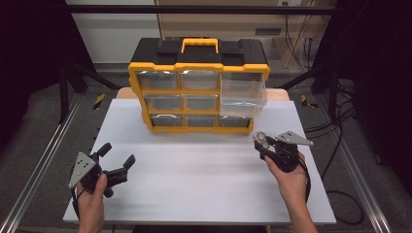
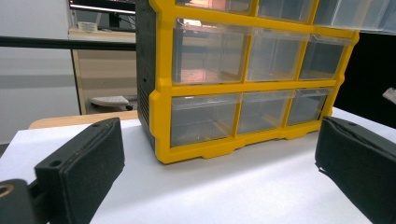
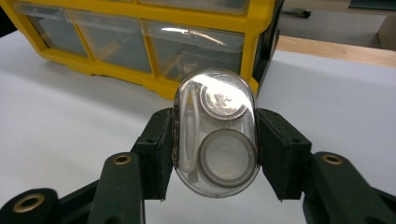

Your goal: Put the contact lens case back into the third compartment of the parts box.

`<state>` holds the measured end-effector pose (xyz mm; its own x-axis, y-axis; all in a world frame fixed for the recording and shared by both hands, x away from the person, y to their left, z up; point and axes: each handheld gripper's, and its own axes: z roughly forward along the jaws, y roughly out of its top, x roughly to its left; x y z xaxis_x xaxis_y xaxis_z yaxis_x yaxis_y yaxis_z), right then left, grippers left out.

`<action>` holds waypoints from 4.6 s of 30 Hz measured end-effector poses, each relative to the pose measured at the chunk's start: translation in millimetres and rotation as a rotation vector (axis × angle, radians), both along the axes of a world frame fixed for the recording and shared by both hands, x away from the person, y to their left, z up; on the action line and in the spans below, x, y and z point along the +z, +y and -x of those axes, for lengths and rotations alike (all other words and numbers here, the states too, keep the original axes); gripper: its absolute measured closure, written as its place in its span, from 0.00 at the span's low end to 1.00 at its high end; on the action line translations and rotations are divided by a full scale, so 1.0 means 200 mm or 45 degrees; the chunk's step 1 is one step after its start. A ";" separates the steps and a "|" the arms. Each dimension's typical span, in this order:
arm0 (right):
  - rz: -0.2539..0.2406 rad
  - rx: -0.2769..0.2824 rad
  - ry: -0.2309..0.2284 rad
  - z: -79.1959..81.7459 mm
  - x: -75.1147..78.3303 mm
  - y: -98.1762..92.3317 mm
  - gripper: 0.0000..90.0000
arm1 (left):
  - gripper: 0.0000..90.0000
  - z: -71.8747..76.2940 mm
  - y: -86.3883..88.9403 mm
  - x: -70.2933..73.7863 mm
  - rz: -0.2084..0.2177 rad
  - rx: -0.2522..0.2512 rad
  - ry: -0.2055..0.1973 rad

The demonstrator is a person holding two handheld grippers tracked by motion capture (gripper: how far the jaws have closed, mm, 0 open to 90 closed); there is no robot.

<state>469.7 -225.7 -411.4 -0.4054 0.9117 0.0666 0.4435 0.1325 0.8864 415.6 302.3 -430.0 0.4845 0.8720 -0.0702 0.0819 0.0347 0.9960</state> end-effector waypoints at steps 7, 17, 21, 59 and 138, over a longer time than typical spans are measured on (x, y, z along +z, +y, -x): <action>-0.020 -0.028 -0.042 0.02 0.04 -0.03 0.55 | 0.01 0.00 0.01 0.00 0.016 0.009 -0.003; -0.070 -0.065 -0.144 0.08 0.16 -0.07 0.55 | 0.01 0.00 0.01 0.00 0.015 0.013 -0.003; -0.079 -0.070 -0.188 0.10 0.22 -0.08 0.55 | 0.01 0.00 0.01 0.00 0.009 0.014 -0.006; -0.031 0.045 -0.335 0.05 1.00 -0.09 0.55 | 0.01 -0.01 0.02 -0.02 0.047 0.006 0.017; 0.122 0.253 -0.239 -0.21 1.06 0.30 0.55 | 0.01 0.01 -0.04 -0.01 -0.022 -0.032 0.001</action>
<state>512.0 -165.8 -200.2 -0.5738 0.8116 -0.1096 0.2294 0.2877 0.9298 413.8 295.1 -431.4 0.5064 0.8605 -0.0558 0.0832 0.0157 0.9964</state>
